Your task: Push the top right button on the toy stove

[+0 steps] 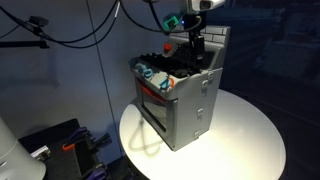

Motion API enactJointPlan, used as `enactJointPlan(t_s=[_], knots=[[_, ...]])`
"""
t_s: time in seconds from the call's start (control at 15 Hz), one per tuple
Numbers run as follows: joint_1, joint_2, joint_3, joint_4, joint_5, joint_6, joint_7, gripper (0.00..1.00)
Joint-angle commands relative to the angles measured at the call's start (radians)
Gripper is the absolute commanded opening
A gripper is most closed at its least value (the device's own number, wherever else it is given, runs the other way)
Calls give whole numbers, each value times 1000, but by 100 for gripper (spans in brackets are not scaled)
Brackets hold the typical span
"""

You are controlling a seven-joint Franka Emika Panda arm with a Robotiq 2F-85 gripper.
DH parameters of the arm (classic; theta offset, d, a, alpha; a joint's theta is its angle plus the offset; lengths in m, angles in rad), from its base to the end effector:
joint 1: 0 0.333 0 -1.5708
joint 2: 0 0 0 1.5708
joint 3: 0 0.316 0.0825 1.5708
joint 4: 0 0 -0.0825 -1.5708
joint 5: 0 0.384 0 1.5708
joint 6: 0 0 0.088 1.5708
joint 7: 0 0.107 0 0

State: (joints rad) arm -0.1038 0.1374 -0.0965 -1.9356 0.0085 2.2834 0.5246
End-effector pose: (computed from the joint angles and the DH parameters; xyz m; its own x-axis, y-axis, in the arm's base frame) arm 0.5979 -0.1192 0.4363 0.7279 -0.6605 0.1842 -0.6547 -0.7493 -0.1000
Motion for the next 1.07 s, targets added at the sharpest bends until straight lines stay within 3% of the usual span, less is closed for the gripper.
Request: enactJointPlan(t_s=[0.0,1.0], knots=[[5,19,-11,32,24,8,-28,100],[2,68,-20,99,34,5,-35,100]])
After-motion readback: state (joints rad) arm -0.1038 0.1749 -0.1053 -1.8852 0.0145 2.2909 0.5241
